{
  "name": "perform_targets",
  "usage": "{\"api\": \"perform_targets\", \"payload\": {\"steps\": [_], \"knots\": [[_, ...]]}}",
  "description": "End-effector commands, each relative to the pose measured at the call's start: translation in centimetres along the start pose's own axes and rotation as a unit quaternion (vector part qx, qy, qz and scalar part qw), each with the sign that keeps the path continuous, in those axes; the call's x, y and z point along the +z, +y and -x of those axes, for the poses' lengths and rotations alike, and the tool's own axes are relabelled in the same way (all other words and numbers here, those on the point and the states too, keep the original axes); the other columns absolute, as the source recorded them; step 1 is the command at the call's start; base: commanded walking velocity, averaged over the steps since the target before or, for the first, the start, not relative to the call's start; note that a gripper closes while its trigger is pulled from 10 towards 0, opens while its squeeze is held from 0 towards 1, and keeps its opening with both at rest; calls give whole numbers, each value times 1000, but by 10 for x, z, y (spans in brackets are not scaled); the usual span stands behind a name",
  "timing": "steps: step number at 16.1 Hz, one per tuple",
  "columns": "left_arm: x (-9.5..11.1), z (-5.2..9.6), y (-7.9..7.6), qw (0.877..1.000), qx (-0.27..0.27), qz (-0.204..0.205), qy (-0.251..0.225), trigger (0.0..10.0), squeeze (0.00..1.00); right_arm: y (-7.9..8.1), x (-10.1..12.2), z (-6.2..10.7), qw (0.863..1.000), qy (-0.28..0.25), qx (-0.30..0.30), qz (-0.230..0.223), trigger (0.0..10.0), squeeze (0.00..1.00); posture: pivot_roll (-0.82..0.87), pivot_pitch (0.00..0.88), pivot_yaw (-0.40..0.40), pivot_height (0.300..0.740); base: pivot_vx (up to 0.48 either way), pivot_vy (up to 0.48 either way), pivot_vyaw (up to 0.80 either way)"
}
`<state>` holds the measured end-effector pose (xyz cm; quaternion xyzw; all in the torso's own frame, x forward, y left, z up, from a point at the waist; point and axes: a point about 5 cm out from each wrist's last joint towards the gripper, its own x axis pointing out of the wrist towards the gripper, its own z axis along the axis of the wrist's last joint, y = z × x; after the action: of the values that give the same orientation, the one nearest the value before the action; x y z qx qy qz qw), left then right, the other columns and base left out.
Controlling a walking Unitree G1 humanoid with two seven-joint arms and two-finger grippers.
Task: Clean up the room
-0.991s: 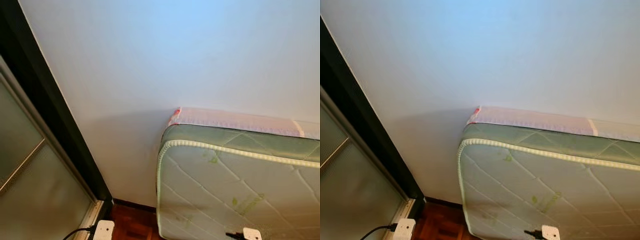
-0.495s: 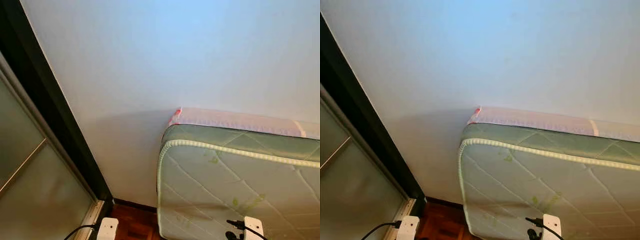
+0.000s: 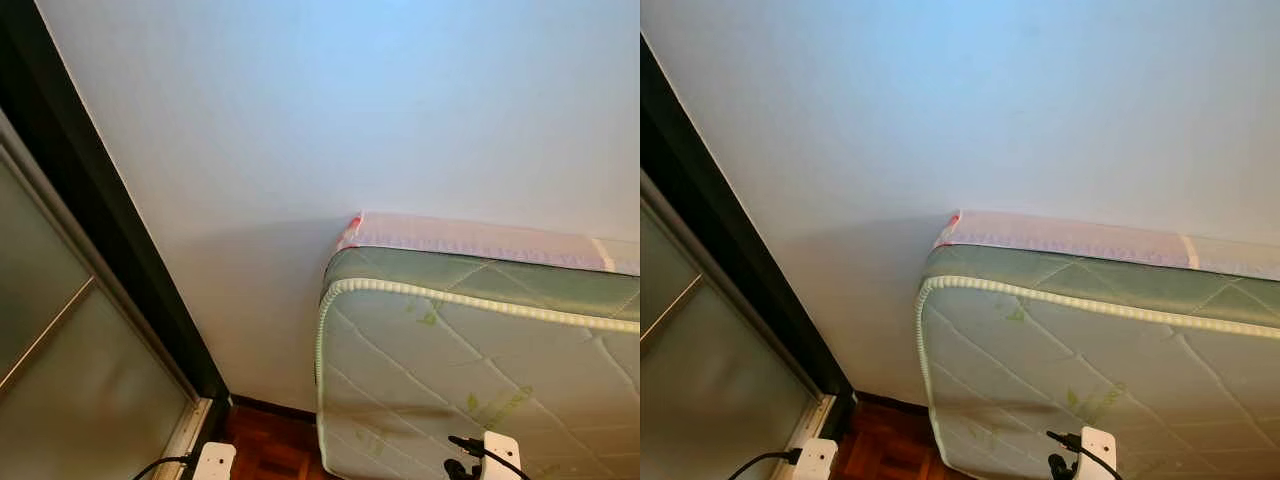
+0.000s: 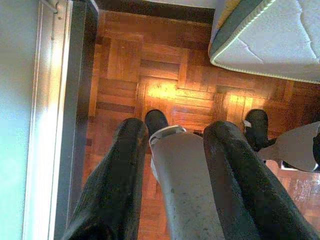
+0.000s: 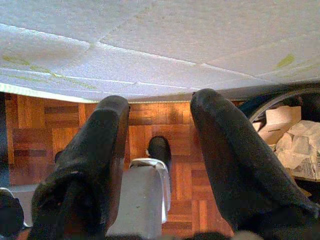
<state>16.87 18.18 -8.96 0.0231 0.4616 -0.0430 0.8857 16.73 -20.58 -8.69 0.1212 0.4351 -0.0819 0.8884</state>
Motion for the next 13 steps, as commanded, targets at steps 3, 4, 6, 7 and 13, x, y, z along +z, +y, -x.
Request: {"api": "perform_targets", "payload": {"steps": [3,4,6,7,13], "knots": [[-6,2,2,1000,5,4,6,10000,0,-1,2,0,1000,-3,-1,2,10000,0,-15,43,-1,740,0,0,0],[-9,2,2,1000,7,6,10,10000,0,-2,2,0,1000,-3,-1,2,10000,0,-12,40,-3,740,0,0,0],[-10,3,3,1000,8,7,12,10000,0,-2,2,0,1000,-2,-2,1,10000,0,-11,40,-2,740,0,0,0],[-10,3,3,1000,9,10,12,10000,0,-2,2,0,1000,-2,-2,0,10000,0,-8,41,-4,740,0,0,0],[-9,2,4,1000,10,11,11,10000,0,-2,1,0,1000,1,-2,0,10000,0,-8,42,-7,740,-223,0,0]]}}
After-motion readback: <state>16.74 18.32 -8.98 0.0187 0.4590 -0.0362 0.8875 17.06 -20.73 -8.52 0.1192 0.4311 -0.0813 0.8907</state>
